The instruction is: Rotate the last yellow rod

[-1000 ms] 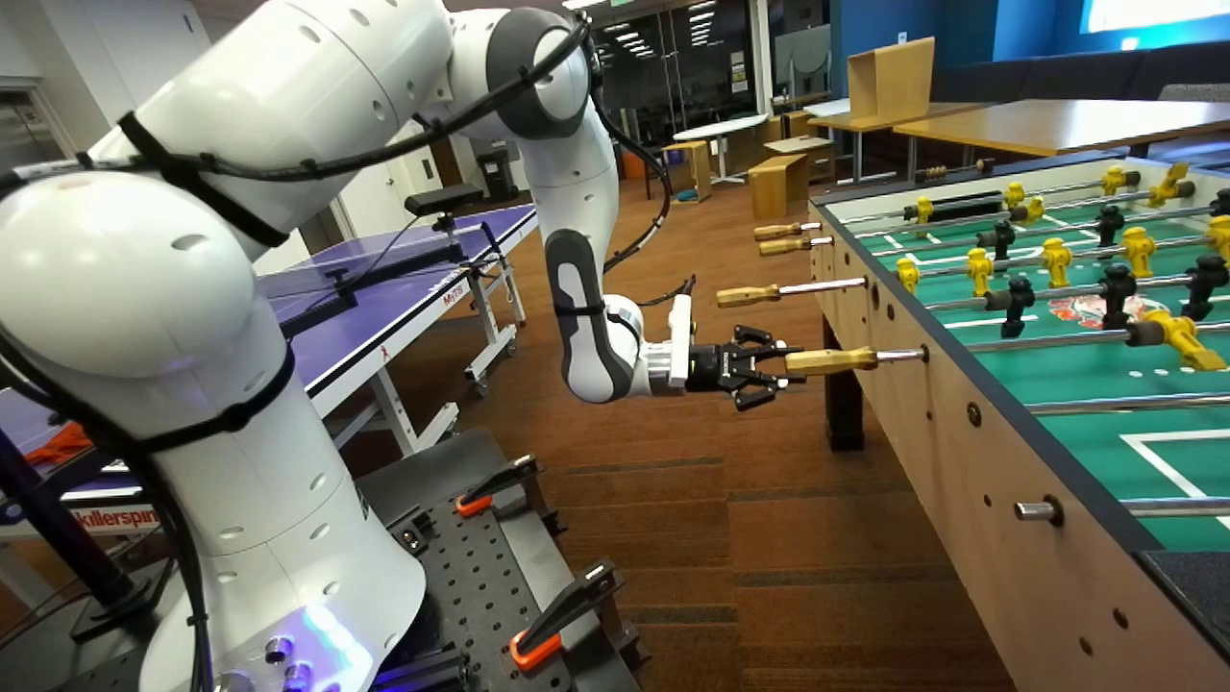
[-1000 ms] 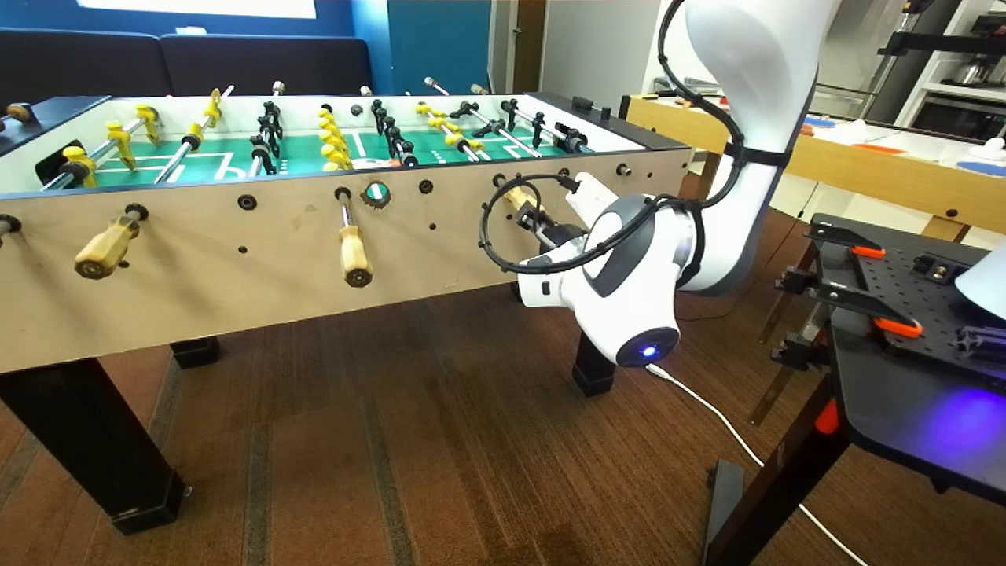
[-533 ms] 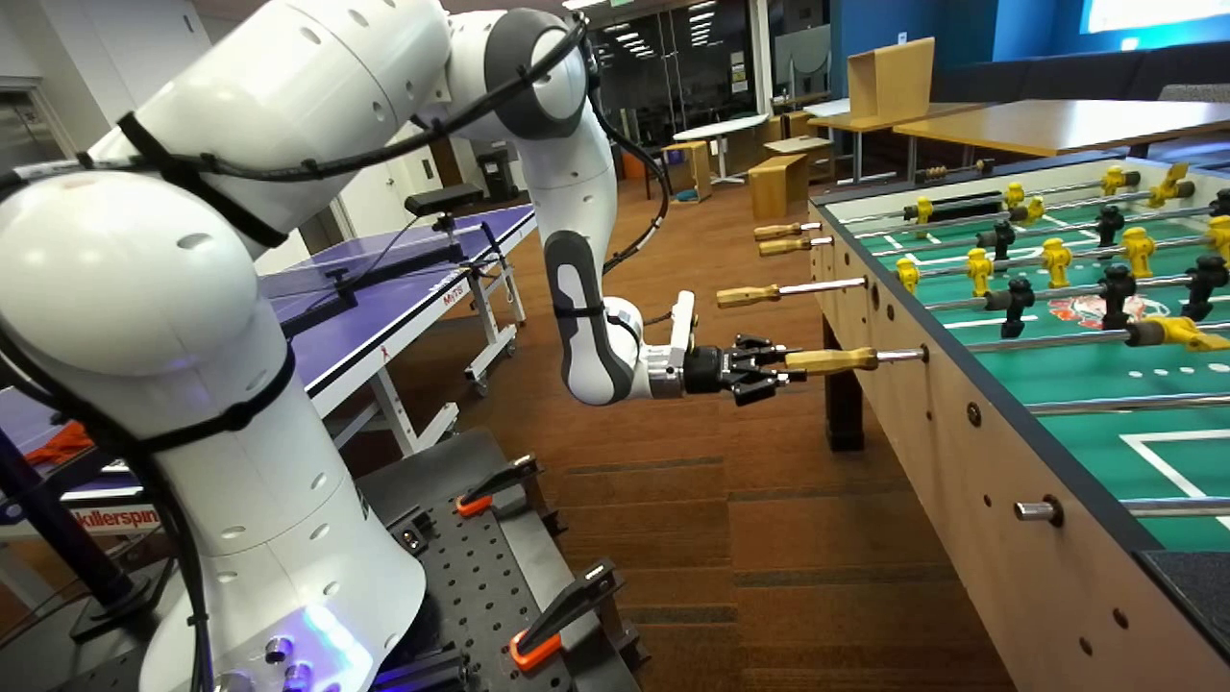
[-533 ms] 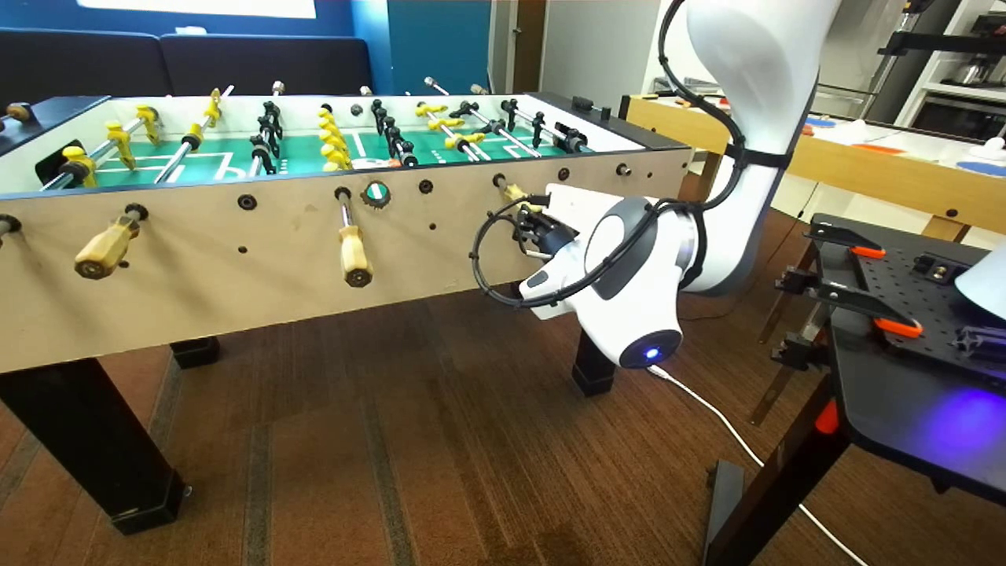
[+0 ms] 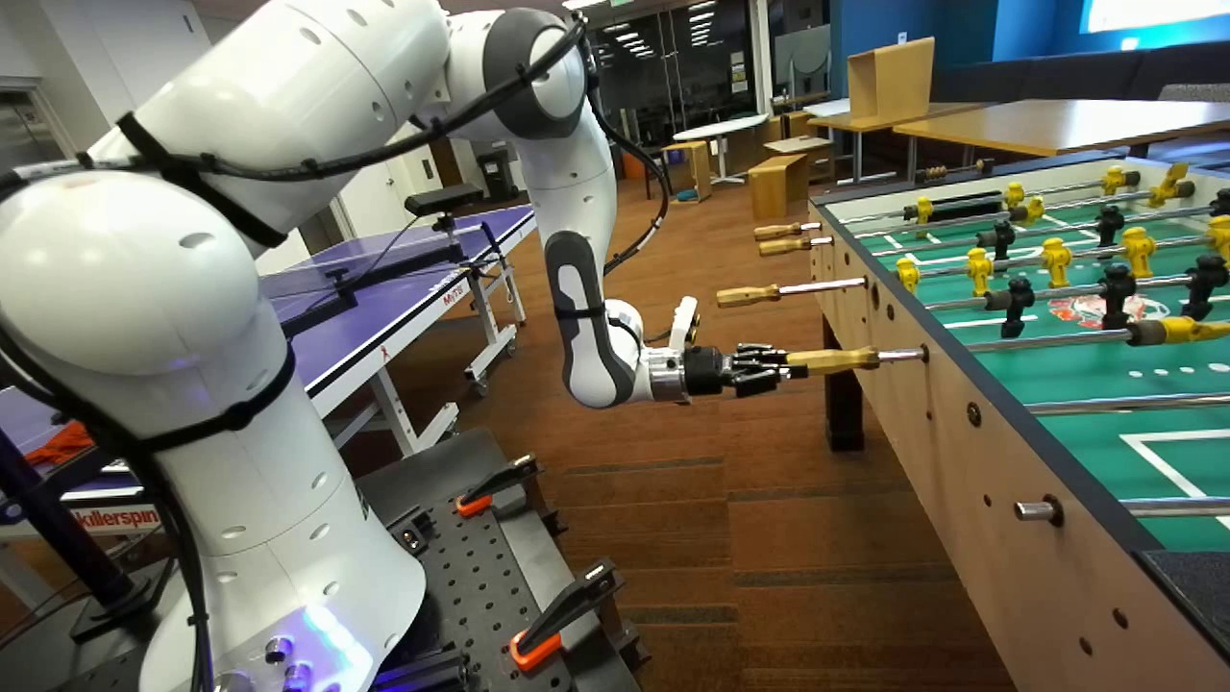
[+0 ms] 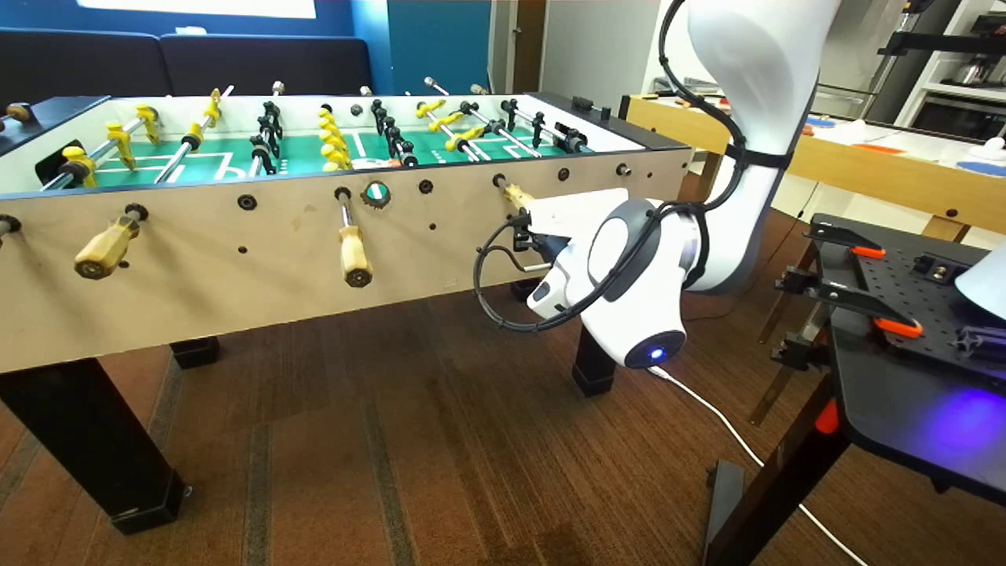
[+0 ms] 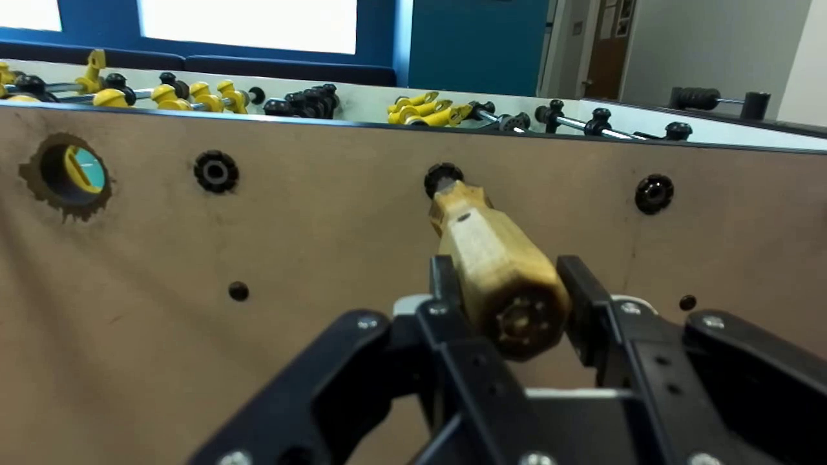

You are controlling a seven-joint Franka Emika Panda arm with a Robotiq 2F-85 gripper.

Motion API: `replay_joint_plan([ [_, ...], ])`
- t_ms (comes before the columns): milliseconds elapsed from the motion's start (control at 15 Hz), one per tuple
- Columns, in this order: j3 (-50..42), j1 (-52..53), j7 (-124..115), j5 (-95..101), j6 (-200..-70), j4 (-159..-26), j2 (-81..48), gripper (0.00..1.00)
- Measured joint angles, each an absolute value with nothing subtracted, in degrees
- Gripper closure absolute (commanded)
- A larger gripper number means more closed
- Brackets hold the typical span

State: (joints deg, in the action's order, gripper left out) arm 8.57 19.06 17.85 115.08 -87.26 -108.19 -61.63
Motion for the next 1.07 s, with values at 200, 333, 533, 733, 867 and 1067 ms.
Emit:
replay_joint_plan([
  [200, 8.4, 19.2, 17.9, 115.3, -87.3, -108.3, -61.6, 0.58],
  [333, 8.3, 19.2, 17.9, 115.3, -87.3, -108.3, -61.6, 0.83],
  [533, 8.4, 19.3, 20.0, 115.2, -87.3, -108.3, -61.7, 0.83],
  [733, 8.6, 19.4, 29.0, 114.4, -87.6, -108.3, -61.5, 0.83],
  [867, 8.6, 19.6, 36.2, 113.4, -88.0, -108.2, -61.2, 0.83],
  [1067, 8.8, 19.8, 47.3, 111.4, -89.2, -108.0, -60.5, 0.83],
])
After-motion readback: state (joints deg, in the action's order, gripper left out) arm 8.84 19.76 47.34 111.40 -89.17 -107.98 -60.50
